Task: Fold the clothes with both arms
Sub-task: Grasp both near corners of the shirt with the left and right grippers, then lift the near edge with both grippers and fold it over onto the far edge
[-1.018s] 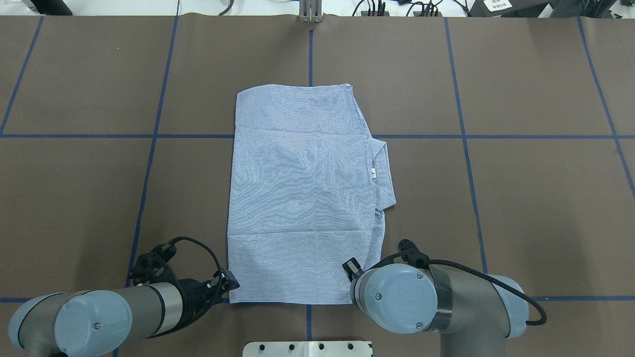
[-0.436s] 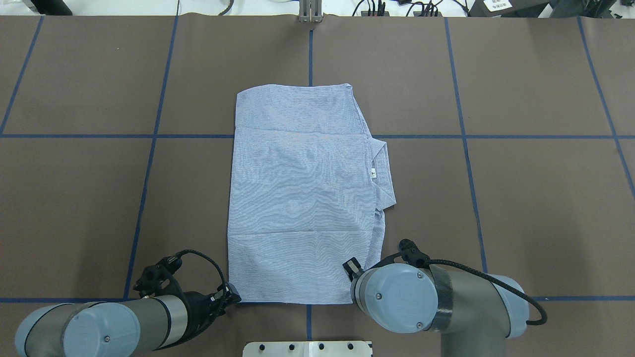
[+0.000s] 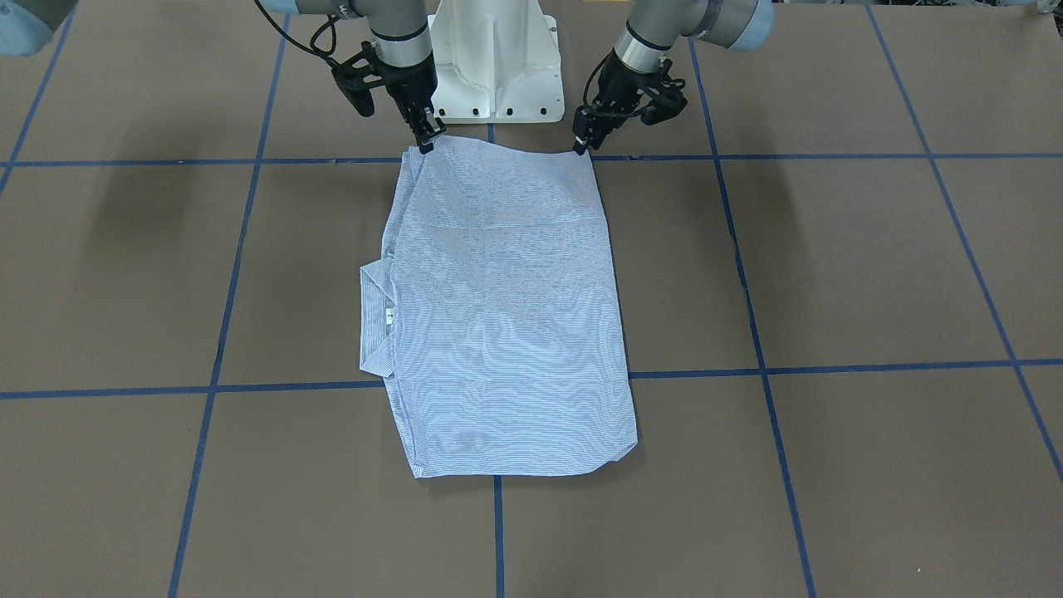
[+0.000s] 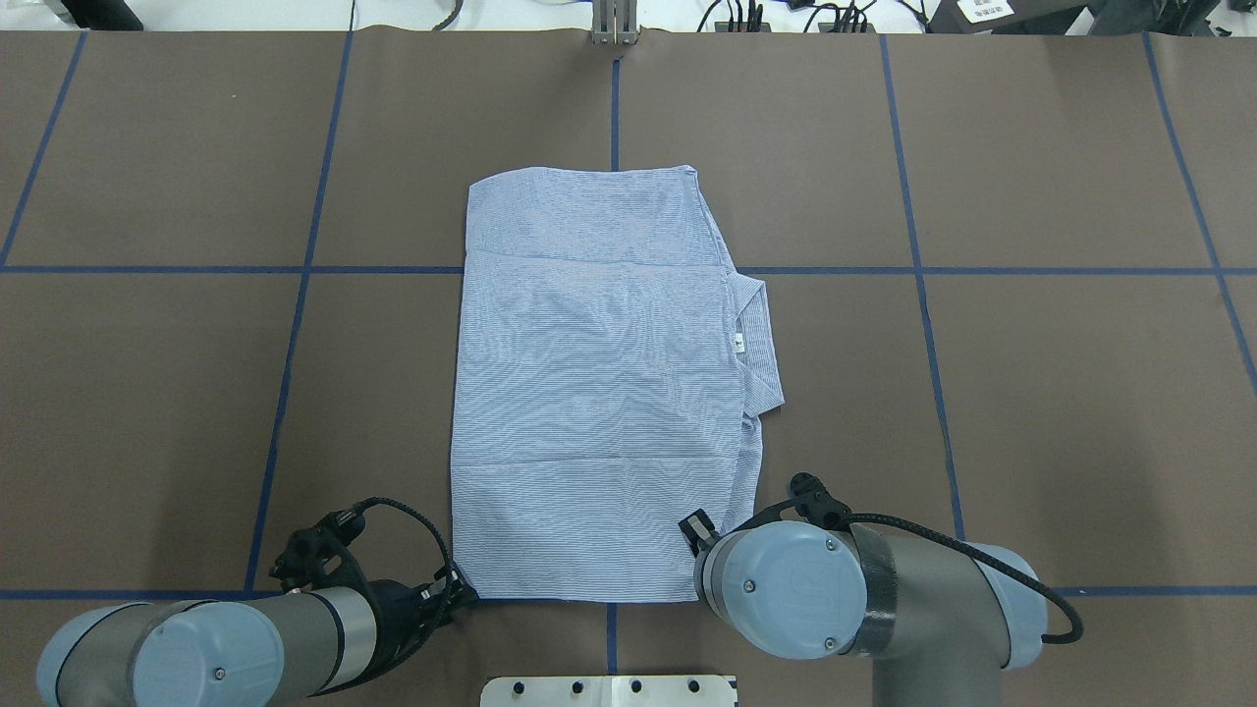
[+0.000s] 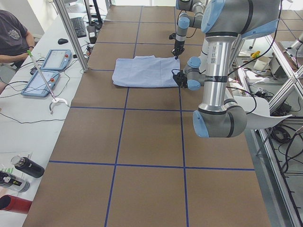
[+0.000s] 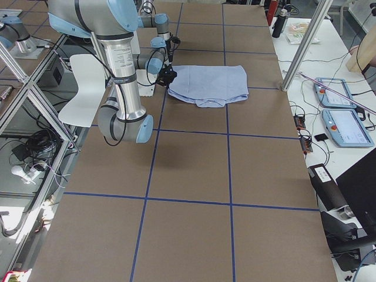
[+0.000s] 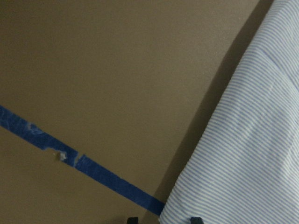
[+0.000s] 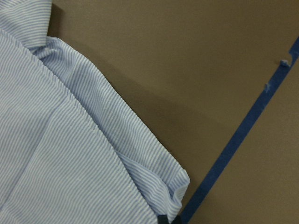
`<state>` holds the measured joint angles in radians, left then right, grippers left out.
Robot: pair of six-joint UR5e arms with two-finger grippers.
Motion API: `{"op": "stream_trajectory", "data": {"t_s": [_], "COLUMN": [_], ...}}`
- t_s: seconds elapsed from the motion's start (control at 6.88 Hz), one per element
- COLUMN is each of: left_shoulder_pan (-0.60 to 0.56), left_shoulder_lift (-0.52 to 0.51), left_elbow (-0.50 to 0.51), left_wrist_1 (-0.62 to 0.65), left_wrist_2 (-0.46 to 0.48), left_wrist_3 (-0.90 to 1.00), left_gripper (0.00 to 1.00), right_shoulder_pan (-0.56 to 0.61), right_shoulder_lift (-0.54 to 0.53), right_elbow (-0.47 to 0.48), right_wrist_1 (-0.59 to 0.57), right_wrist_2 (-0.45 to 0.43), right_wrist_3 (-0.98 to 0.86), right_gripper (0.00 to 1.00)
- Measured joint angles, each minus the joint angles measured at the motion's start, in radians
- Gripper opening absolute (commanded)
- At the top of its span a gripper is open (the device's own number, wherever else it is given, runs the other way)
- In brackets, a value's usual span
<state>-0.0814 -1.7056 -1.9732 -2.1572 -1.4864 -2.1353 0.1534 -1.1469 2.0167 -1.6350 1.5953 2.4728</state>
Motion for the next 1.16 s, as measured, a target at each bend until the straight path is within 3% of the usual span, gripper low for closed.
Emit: {"op": "stream_trajectory", "data": {"t_s": [0.29, 0.87, 1.16], "left_shoulder_pan": [0.0, 0.001, -0.01], "left_shoulder_lift": [-0.002, -0.005, 0.0], "left_elbow": [0.001, -0.008, -0.094], "left_wrist_1": [0.0, -0.001, 0.013], "left_wrist_2": [0.001, 0.006, 0.003], "left_wrist_3": [0.0, 0.004, 0.011], "left_gripper": [0.0, 0.0, 0.0], "right_shoulder_pan": [0.001, 0.002, 0.008], "right_shoulder_lift": [-0.001, -0.005, -0.021], "right_elbow": [0.004, 0.009, 0.061], "right_wrist_1": [0.0, 0.0, -0.004], "right_wrist_2": [0.0, 0.0, -0.002], "right_wrist_3": [0.0, 0.0, 0.001], "right_gripper": [0.0, 0.0, 0.0]}}
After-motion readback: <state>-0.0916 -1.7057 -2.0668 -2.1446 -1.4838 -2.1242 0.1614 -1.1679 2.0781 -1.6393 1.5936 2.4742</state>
